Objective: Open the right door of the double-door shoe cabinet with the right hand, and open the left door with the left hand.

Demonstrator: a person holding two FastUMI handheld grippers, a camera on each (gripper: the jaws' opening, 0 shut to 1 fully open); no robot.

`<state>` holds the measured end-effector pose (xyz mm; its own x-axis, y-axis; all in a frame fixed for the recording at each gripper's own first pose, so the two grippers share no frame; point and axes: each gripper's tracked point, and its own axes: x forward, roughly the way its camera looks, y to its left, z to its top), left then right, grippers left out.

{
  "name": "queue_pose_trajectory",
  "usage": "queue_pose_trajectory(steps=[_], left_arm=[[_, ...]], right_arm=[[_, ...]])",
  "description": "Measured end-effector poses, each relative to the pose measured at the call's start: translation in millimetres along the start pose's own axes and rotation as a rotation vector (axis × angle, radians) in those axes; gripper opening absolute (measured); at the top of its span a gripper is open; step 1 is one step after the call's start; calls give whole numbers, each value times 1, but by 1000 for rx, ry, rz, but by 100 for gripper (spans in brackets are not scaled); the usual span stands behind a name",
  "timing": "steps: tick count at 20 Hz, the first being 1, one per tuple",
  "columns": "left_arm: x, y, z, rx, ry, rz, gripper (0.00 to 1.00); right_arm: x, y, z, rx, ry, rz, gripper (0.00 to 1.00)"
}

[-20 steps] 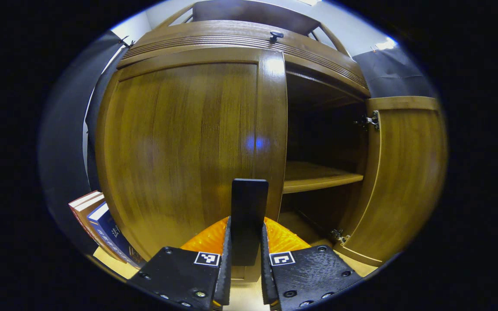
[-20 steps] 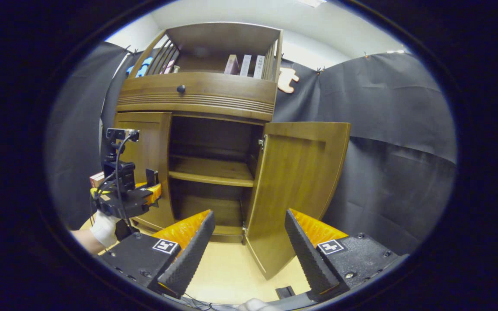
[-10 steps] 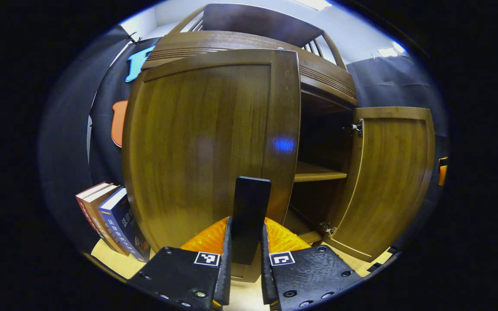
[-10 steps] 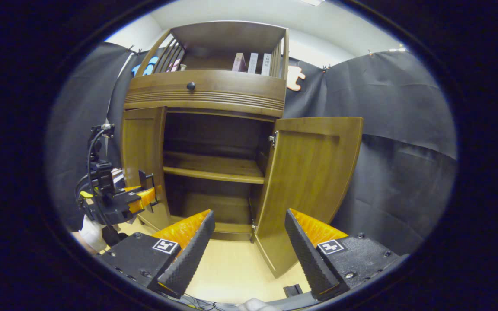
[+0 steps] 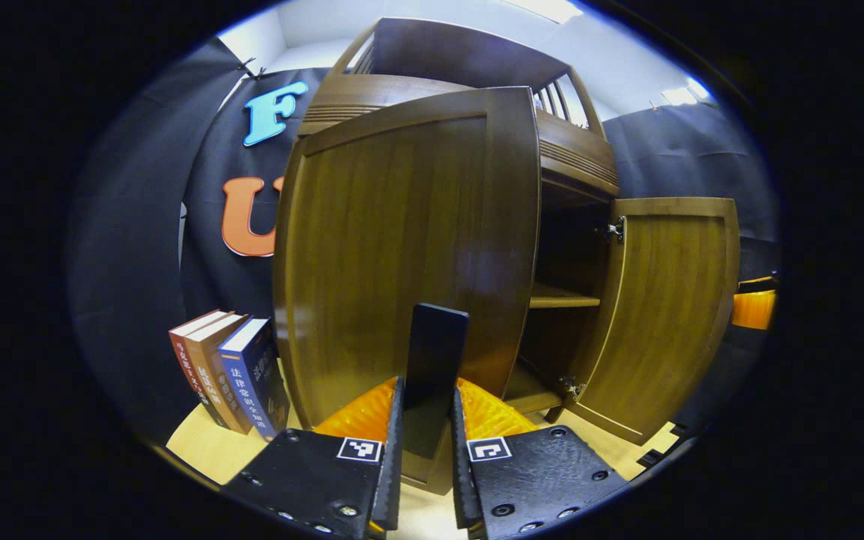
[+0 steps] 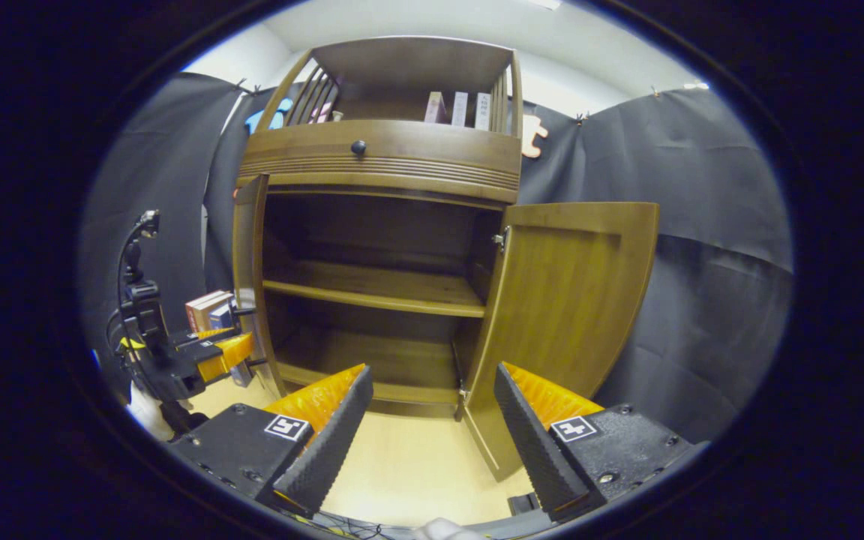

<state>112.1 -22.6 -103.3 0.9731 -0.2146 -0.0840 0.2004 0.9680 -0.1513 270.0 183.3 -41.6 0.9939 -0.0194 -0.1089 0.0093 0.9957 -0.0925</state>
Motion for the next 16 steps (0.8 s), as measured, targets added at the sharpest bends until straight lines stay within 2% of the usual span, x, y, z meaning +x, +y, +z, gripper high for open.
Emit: queue_pose_trajectory(steps=[5, 8, 9, 10, 11, 12, 16], left_arm=[[-22, 18, -1, -6, 2, 26, 27], [-34, 30, 0, 24, 1, 43, 27], [-37, 35, 1, 26, -3, 48, 35], [-40, 37, 1, 28, -7, 46, 27], [-35, 42, 0, 33, -5, 66, 35], [-49, 47, 1, 46, -10, 78, 14], [-63, 66, 0, 52, -9, 99, 14]], right_arm=[[4, 13, -3, 9, 0, 51, 100], [8, 22, -5, 14, 7, 79, 100], [8, 24, -5, 10, 6, 85, 100], [8, 26, -5, 5, 2, 90, 100], [10, 28, -4, 0, 1, 97, 100], [10, 31, -5, -3, 2, 107, 100], [14, 41, -7, -7, 11, 138, 100]])
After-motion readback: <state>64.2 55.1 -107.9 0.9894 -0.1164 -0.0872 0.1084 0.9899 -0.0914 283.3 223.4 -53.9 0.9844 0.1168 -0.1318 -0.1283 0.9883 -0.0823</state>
